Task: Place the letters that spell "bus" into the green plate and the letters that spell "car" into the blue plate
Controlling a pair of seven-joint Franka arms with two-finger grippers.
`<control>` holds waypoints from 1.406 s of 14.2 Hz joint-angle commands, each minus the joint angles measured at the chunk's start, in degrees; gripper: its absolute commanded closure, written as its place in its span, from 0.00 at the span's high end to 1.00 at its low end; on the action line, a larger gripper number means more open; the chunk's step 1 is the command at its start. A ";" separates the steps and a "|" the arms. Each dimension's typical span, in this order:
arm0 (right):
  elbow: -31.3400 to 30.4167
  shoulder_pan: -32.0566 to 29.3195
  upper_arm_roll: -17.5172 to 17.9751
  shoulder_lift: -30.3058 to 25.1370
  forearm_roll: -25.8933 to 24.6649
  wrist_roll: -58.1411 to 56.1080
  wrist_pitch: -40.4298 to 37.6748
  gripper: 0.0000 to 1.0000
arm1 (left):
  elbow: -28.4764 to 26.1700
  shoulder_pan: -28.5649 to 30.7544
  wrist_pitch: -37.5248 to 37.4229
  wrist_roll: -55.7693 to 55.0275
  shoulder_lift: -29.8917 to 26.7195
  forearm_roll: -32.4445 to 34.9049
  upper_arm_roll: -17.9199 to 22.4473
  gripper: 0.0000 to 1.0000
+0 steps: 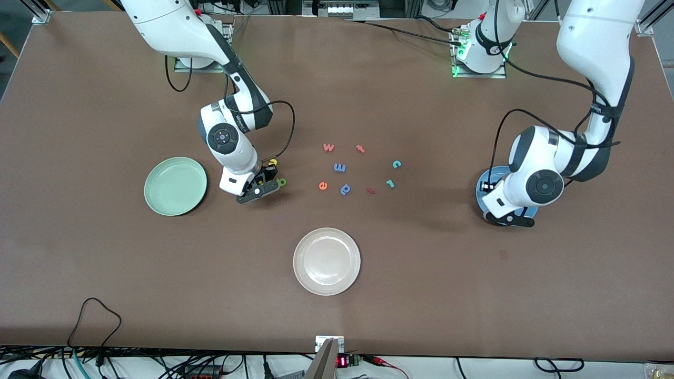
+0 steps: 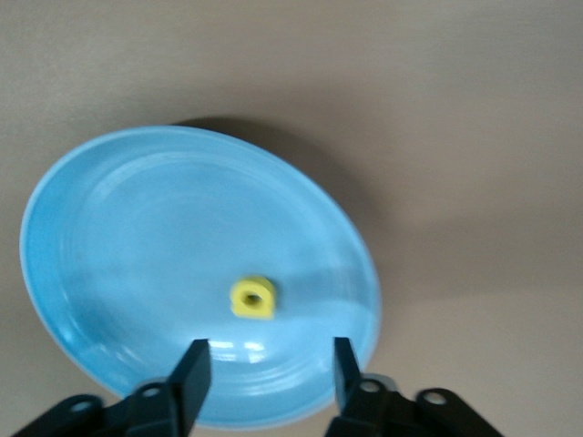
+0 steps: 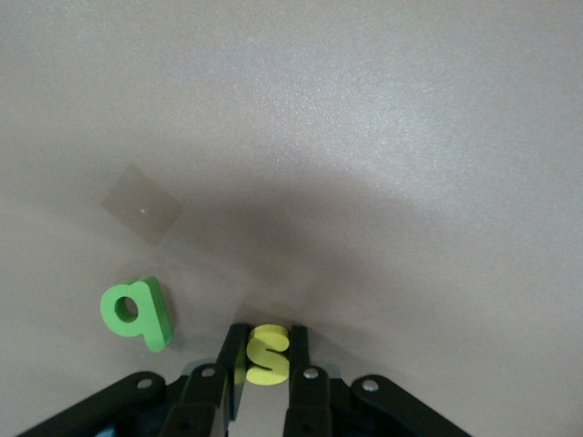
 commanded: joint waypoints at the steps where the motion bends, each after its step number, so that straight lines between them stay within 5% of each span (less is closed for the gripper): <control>1: 0.19 -2.24 -0.24 -2.33 -0.33 -0.49 -1.63 0.00 | 1.02 0.60 -6.11 -2.59 -3.71 -3.28 -6.61 1.00; 3: 0.19 -6.11 -0.24 -6.64 -0.41 0.03 -8.73 0.00 | 1.11 -0.01 -4.28 -2.86 -3.10 -4.27 -11.79 0.99; 5: -0.33 -10.50 -0.24 -10.42 -0.50 -0.66 -13.23 0.00 | 0.50 -0.80 0.46 -6.44 -1.69 -4.45 -15.74 0.87; 10: -4.81 -21.49 -0.24 -13.25 -0.50 -1.02 -14.92 0.00 | 0.67 -3.97 13.18 -37.27 6.38 -4.36 -17.61 0.75; 13: -4.91 -24.84 -0.33 -11.77 -0.59 -1.46 -14.83 0.04 | 1.02 -5.73 20.68 -42.50 9.56 -3.57 -17.44 0.64; 14: -4.91 -25.46 -0.33 -10.97 -0.50 -1.63 -14.66 0.15 | 1.11 -6.51 20.95 -42.42 10.17 -3.13 -17.26 0.62; 16: -4.91 -25.99 -0.33 -10.61 -0.59 -1.90 -14.57 0.70 | 3.03 -9.24 20.78 -43.02 12.80 0.89 -16.91 0.62; 18: -4.82 -25.99 -0.33 -10.88 -0.68 -3.38 -14.66 1.00 | 3.13 -9.42 20.78 -43.73 13.17 1.62 -16.65 0.62; 20: -4.73 -25.38 -0.06 -11.67 -0.68 -2.78 -15.18 1.00 | 3.04 -9.42 20.69 -43.73 13.17 1.62 -16.64 0.52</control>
